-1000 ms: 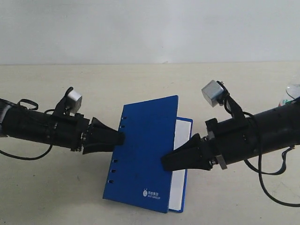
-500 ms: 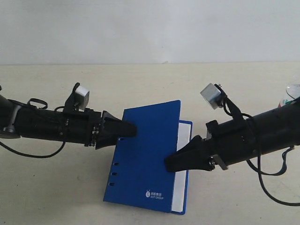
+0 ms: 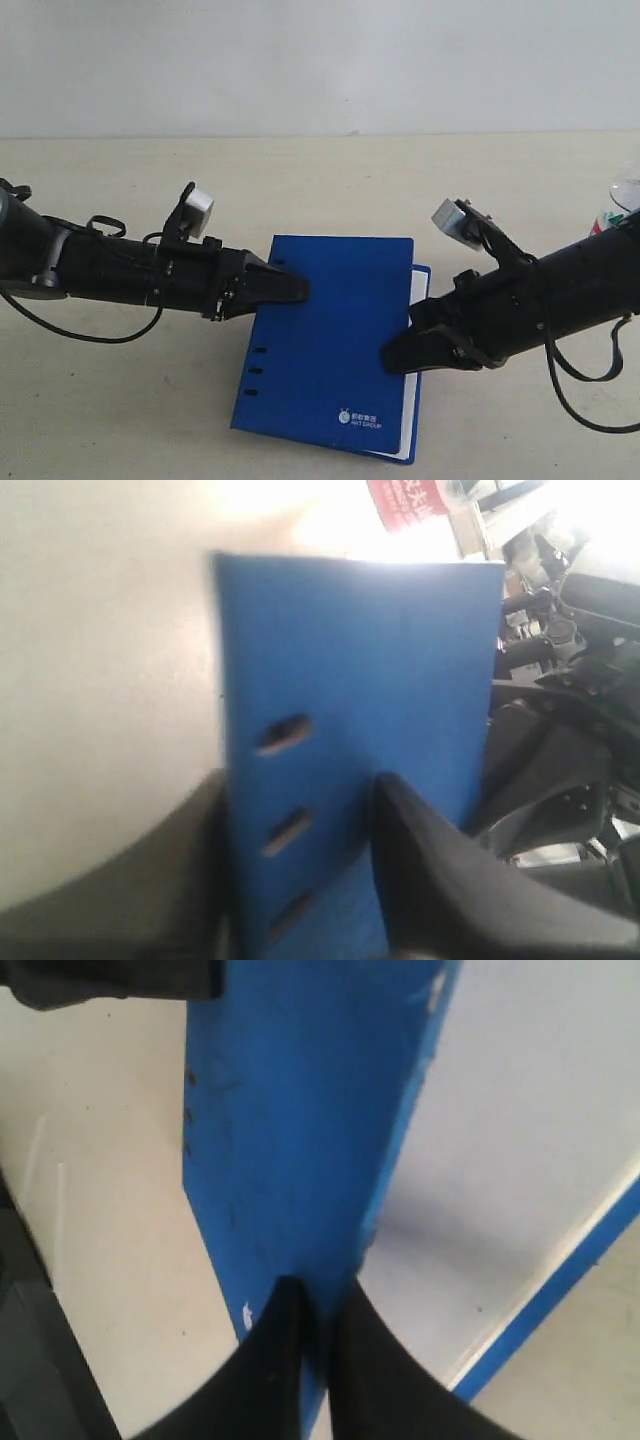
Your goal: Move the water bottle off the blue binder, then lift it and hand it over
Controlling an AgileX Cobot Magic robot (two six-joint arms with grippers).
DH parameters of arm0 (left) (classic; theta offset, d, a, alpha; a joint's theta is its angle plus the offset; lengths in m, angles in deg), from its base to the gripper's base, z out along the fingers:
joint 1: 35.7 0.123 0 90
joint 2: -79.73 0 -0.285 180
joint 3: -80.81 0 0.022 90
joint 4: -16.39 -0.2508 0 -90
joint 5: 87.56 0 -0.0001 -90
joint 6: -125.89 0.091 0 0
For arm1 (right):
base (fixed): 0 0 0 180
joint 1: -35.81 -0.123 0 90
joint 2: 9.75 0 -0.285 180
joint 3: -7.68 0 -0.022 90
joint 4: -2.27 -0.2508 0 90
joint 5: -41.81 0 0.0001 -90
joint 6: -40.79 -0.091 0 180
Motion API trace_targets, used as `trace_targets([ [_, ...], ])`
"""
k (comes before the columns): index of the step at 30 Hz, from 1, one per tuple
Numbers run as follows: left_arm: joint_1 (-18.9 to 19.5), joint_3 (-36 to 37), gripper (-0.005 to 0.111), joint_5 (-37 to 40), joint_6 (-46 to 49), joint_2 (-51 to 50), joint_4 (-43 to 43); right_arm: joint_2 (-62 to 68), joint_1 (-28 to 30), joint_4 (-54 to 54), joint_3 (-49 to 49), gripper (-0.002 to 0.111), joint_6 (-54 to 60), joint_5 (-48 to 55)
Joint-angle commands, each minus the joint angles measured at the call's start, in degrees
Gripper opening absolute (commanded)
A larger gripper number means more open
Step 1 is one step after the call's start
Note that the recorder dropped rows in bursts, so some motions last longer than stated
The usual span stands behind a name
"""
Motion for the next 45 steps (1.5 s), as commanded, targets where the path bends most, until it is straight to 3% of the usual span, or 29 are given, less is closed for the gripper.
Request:
trace_targets([
  [1, -1.0, -0.1, 0.006, 4.3, 0.6, 0.3, 0.6, -0.7, 0.1, -1.6, 0.0, 0.007, -0.8, -3.5],
  [3, -1.0, -0.1, 0.006, 4.3, 0.6, 0.3, 0.6, -0.7, 0.1, -1.6, 0.0, 0.018, -0.9, -3.0],
  [7, -1.0, -0.1, 0.006, 4.3, 0.6, 0.5, 0.6, -0.7, 0.1, -1.6, 0.0, 0.052, -1.9, -3.6],
  [9, -1.0, -0.1, 0.006, 4.3, 0.5, 0.8, 0.6, -0.7, 0.1, -1.6, 0.0, 0.058, -3.7, -5.5],
  [13, -1.0, -0.1, 0.006, 4.3, -3.2, 2.5, 0.0, -0.7, 0.1, -1.6, 0.0, 0.058, -4.8, -9.2],
  [14, -1.0, -0.1, 0.006, 4.3, -4.0, 2.7, 0.0, -0.7, 0.0, -1.6, 0.0, 0.055, -4.8, -9.2],
  [16, -1.0, -0.1, 0.007, 4.3, -4.2, 2.8, -0.4, -0.7, 0.0, -1.6, 0.0, 0.029, -4.8, -9.4],
  [17, -1.2, -0.1, 0.015, 4.3, -4.5, 2.8, -1.7, -0.7, 0.0, -1.6, 0.0, -0.001, -4.9, -10.0],
  [19, -1.8, -0.1, 0.029, 4.3, -5.0, 2.8, -2.9, -0.7, 0.0, -2.4, 0.0, 0.001, -5.2, -10.3],
  [22, -5.0, -0.1, 0.061, 4.3, -4.9, 2.8, -2.6, -0.7, 0.0, -2.8, 0.0, 0.001, -6.3, -10.1],
  [23, -6.9, -0.1, 0.061, 4.3, -3.7, 2.8, -2.6, -0.7, 0.0, -2.8, 0.0, 0.001, -7.4, -10.0],
  [26, -10.6, -0.1, 0.051, 4.3, -2.0, 2.8, -0.5, -0.7, 0.0, -2.8, 0.0, 0.001, -8.7, -10.0],
  [28, -12.5, -0.1, 0.034, 4.3, -0.5, 2.8, 0.6, -0.7, 0.0, -2.8, 0.0, 0.001, -9.5, -10.1],
  [31, -12.5, -0.8, 0.005, 4.3, -0.5, 2.8, 0.6, -0.7, 0.0, -2.8, 0.0, 0.001, -9.4, -10.3],
  [35, -9.8, -0.8, 0.005, 4.3, 0.7, 3.8, 0.6, -0.9, 0.0, -2.7, 0.0, 0.007, -5.6, -7.0],
  [42, -7.7, -0.8, 0.005, 2.7, 2.0, 10.3, -1.6, -0.9, 0.0, 5.3, 0.0, 0.059, -4.0, -1.1],
  [45, -7.9, -0.8, 0.005, -2.1, 0.9, 13.5, -6.8, -0.9, 0.0, 12.4, 0.0, 0.065, -6.6, -1.2],
])
